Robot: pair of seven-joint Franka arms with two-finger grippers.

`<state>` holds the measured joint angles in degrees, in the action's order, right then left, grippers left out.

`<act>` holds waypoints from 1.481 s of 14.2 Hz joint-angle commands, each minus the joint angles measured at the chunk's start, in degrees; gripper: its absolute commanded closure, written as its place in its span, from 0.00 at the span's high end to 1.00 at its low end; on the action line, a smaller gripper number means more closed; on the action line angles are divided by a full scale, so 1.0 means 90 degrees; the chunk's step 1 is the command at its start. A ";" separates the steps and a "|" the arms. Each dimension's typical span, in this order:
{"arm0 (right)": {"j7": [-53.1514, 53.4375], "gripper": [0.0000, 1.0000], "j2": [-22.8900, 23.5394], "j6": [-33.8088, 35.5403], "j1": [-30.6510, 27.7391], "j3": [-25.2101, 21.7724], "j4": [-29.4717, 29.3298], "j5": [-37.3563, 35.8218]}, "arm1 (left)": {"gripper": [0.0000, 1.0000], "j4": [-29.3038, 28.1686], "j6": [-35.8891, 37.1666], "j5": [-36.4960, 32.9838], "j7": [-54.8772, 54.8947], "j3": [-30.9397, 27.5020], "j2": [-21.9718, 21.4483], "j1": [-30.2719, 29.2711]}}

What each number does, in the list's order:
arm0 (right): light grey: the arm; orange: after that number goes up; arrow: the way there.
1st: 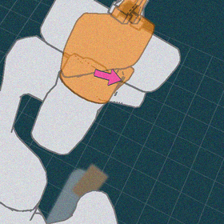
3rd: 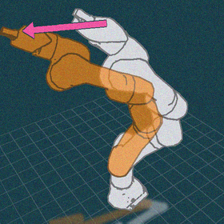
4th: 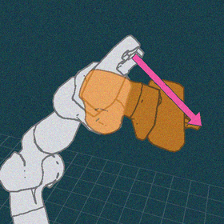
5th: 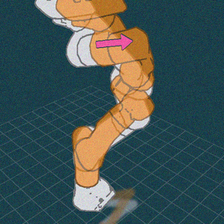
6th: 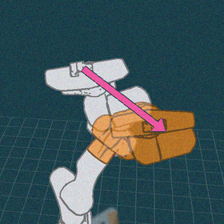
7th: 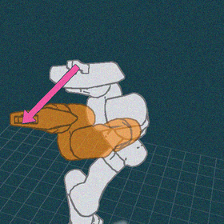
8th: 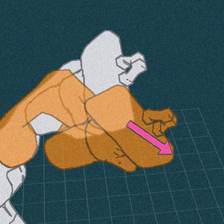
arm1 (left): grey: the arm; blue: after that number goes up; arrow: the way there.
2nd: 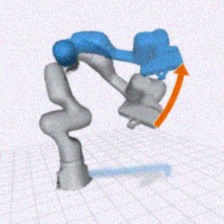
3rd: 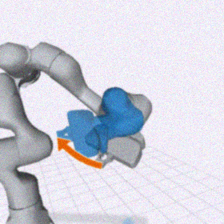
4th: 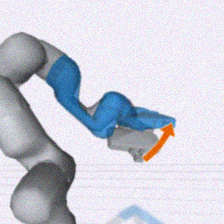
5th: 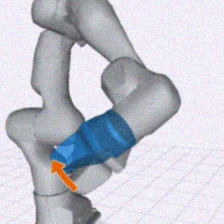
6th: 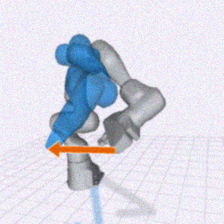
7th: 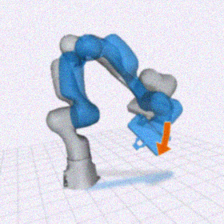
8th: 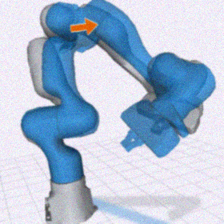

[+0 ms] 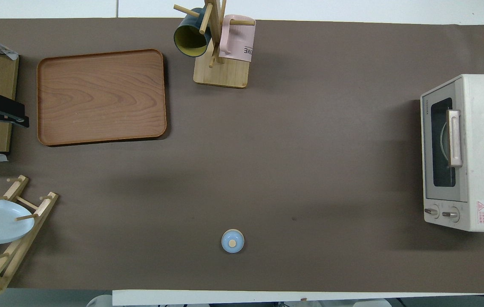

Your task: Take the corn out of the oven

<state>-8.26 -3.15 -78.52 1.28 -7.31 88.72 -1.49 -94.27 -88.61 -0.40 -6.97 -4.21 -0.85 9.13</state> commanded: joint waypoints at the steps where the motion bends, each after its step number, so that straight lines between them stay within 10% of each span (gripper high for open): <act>1: 0.0019 1.00 -0.0031 -0.0016 0.0024 -0.0038 0.0084 0.0000 | 1.00 0.0035 0.0031 -0.0102 0.0071 0.0019 -0.0003 -0.0019; 9: -0.0058 0.95 -0.0099 -0.0180 0.0014 -0.0047 0.0279 0.0019 | 1.00 0.0035 0.0031 -0.0102 0.0071 0.0019 -0.0003 -0.0009; 11: -0.0204 0.20 -0.0099 -0.0415 0.0072 -0.0038 0.0366 0.0010 | 1.00 0.0035 0.0031 -0.0102 0.0071 0.0019 -0.0003 -0.0019; 12: -0.0244 0.01 -0.0167 -0.0696 0.0082 -0.0028 0.0570 -0.0010 | 1.00 0.0035 0.0031 -0.0102 0.0071 0.0019 -0.0003 -0.0019; 21: -0.0157 0.00 0.0311 -0.2456 0.0082 0.0001 0.2076 -0.0840 | 1.00 0.0035 0.0031 -0.0102 0.0071 0.0019 -0.0003 -0.0019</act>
<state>-9.77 -1.11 -99.08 2.10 -7.38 106.63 -8.21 -94.27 -88.61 -0.40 -6.97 -4.21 -0.85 9.13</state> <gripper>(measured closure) 0.987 0.000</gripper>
